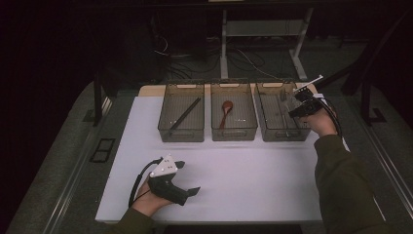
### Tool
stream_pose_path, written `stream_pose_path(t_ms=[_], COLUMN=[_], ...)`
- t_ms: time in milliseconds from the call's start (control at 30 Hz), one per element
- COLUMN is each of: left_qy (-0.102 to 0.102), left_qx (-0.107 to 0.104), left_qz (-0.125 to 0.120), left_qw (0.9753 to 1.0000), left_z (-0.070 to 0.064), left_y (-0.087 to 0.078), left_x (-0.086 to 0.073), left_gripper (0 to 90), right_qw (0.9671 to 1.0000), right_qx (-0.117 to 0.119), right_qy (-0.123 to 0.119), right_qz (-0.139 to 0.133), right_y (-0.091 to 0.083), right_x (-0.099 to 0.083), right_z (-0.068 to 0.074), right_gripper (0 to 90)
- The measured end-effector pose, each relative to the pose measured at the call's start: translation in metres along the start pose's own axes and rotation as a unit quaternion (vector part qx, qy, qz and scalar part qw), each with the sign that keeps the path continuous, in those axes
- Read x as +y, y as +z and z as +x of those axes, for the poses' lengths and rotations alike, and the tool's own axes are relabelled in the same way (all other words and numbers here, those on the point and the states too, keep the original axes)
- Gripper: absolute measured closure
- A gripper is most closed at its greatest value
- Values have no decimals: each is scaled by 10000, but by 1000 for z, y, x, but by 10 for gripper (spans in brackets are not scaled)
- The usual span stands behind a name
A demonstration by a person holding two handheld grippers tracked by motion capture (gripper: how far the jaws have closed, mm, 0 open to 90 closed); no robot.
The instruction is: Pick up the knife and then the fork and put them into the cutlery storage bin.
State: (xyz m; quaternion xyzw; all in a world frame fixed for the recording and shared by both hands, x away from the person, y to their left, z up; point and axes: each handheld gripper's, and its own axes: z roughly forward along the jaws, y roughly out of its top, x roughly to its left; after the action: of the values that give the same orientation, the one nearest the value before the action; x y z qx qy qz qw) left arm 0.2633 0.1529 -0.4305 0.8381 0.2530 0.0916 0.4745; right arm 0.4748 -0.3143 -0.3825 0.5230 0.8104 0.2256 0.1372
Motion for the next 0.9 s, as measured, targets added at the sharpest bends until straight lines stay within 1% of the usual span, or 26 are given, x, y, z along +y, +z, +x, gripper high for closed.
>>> stream_pose_path(t_ms=[67,133,233,267,300,367,433,500,600,667,700,733,800,867,900], left_qy=[4,14,-7,-29,-10,-31,-13,-14,-7,-10,-12,-1,8,-5,-17], left_qx=[8,8,20,21,21,23,23,32,35,25,23,21,21,26,29], left_qz=[0,-19,-43,-79,-73,-87,-112,-132,-140,-145,-148,-146,-142,-133,-146], left_qw=[10000,10000,10000,10000,10000,10000,9999,9999,9999,9999,9999,9999,9999,9999,9999], left_z=[2,4,7,8,9,10,11,12,13,14,14,14,14,14,14], left_y=[0,0,0,0,-1,-1,-1,-1,-1,-1,-1,-1,0,0,0], left_x=[0,0,1,1,1,1,1,2,2,2,2,2,2,2,2], left_gripper=[0,0,0,0,0,0,0,0,0,0,0,0,0,0,0], right_qw=[10000,9999,9990,9985,9977,9955,9932,9909,9852,9819,9805,9799,9765,9743,9731], right_qx=[5,51,223,283,343,500,640,684,852,973,993,981,991,958,934], right_qy=[-34,-31,-14,-8,12,47,23,-28,-57,-113,-156,-202,-309,-380,-418], right_qz=[-26,-145,-375,-470,-585,-808,-968,-1159,-1486,-1623,-1688,-1727,-1888,-2005,-2064], right_y=[-1,-4,-10,-13,-16,-24,-31,-39,-50,-55,-56,-58,-61,-64,-66], right_x=[0,-1,-3,-3,-4,-6,-8,-12,-19,-25,-28,-31,-39,-48,-52], right_z=[1,1,1,1,1,1,3,5,10,15,18,22,29,38,42], right_gripper=[743,704,614,586,562,506,451,405,342,294,284,277,255,208,202])
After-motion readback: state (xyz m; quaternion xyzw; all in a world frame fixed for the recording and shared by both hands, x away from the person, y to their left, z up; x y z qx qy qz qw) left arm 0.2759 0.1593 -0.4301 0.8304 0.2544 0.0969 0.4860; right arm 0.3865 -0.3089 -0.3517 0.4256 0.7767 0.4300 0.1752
